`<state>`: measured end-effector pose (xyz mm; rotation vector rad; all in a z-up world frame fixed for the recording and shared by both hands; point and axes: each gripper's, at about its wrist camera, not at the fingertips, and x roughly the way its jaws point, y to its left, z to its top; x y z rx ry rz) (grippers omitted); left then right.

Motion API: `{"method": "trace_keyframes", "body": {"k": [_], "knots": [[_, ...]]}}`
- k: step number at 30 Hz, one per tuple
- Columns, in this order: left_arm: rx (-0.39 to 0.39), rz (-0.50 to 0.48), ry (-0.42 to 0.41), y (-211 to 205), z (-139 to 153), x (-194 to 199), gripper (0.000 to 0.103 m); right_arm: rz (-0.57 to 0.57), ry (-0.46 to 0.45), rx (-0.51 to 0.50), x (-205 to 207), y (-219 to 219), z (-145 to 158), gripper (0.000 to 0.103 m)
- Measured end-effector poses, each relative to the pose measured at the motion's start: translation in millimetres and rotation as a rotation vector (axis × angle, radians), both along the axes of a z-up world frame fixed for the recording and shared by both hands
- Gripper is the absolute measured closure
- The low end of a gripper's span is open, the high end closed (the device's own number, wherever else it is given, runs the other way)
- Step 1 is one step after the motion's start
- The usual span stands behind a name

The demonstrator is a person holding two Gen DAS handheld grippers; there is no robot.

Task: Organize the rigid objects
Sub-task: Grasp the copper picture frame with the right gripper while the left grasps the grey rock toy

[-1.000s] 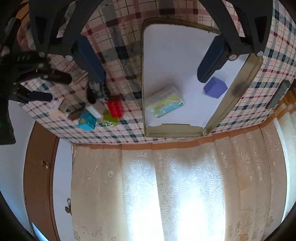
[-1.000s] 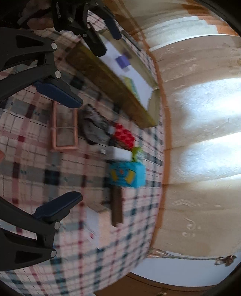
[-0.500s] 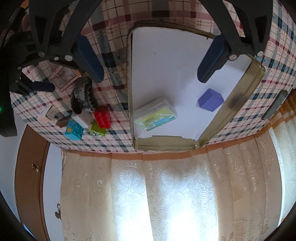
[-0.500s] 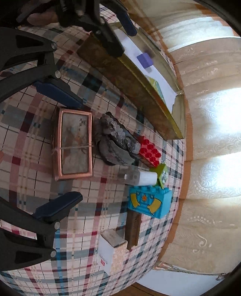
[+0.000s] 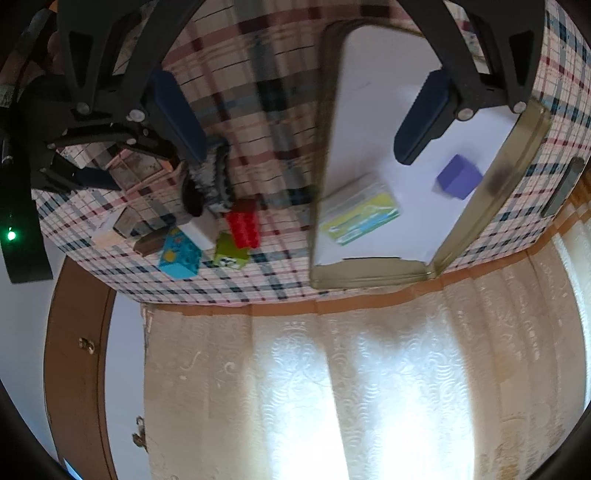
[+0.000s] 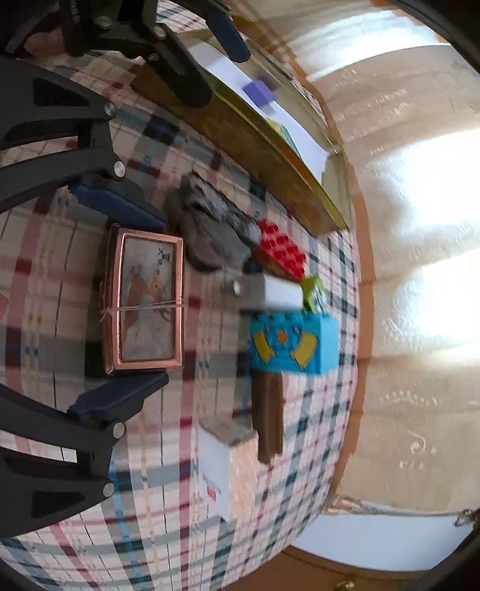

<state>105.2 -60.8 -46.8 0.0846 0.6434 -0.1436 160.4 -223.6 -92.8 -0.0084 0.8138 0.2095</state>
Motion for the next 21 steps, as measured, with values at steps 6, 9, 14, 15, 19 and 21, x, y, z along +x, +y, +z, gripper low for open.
{"method": "trace_keyframes", "body": {"k": [6, 9, 14, 15, 19, 21], "knots": [[0.002, -0.034, 0.029, -26.2, -2.9, 16.2, 0.001, -0.075, -0.019, -0.028, 6.0, -19.1, 2.6, 0.025], [0.024, -0.027, 0.036, -36.2, -6.2, 23.5, 0.001, -0.111, -0.028, -0.033, 7.7, -27.4, 3.8, 0.025], [0.042, -0.043, 0.030, -47.9, -6.3, 25.9, 0.001, -0.146, -0.030, 0.017, 7.2, -42.6, 5.4, 0.025], [0.045, -0.044, 0.026, -50.3, -6.3, 25.4, 0.001, -0.154, -0.030, 0.025, 7.3, -45.0, 5.6, 0.025], [0.055, -0.047, 0.026, -56.7, -9.7, 29.0, 0.001, -0.188, -0.020, 0.062, 8.3, -53.8, 4.0, 0.025], [0.058, -0.046, 0.035, -57.7, -13.3, 33.3, 0.003, -0.206, -0.019, 0.067, 7.8, -56.5, 4.0, 0.025]]}}
